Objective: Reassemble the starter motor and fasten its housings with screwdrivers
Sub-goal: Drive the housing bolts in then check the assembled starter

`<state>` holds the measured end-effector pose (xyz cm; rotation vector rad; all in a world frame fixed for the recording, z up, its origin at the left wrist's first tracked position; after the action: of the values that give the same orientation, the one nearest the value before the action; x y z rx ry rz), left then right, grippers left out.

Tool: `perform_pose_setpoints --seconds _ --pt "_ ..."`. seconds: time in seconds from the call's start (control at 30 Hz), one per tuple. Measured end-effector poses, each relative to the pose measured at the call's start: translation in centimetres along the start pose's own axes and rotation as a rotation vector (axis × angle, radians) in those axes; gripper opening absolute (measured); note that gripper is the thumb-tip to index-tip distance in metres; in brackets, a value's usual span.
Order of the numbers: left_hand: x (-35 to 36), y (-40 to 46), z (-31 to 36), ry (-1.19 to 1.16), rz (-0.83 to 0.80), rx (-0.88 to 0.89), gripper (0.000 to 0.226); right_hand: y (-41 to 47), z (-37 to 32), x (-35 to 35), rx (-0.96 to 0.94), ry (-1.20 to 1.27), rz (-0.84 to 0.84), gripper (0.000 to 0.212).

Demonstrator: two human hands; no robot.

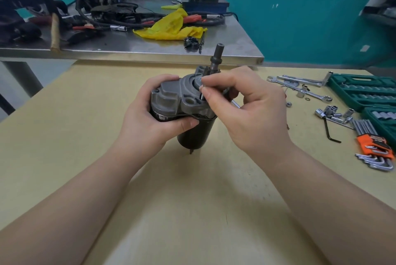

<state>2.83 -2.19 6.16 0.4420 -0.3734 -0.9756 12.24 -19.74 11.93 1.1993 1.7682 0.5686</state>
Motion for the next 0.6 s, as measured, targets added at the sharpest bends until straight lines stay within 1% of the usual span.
perform_pose_setpoints --seconds 0.17,0.27,0.37,0.6 --pt "0.06 -0.03 0.01 -0.011 -0.002 0.006 0.077 -0.11 0.20 0.08 0.042 0.018 -0.014 0.022" --pt "0.08 0.00 0.05 -0.025 -0.003 0.009 0.077 -0.18 -0.27 0.12 -0.037 -0.026 -0.011 0.018" --pt "0.07 -0.02 0.06 -0.020 -0.002 0.012 0.077 -0.48 -0.19 0.22 -0.090 -0.041 -0.020 0.010" --pt "0.14 -0.06 0.21 0.008 -0.001 0.006 0.077 -0.94 0.21 0.48 -0.099 -0.045 -0.052 0.011"
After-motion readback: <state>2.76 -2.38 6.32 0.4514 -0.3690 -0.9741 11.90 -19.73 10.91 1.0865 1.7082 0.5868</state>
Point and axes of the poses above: each hand's wrist, its own y-axis towards the middle knuckle, its own x-axis out of the palm, z = x × y, the point moved 7 cm from there along y, towards the middle knuckle, and after that the axes turned 15 degrees about -y, right-handed, at the moved point
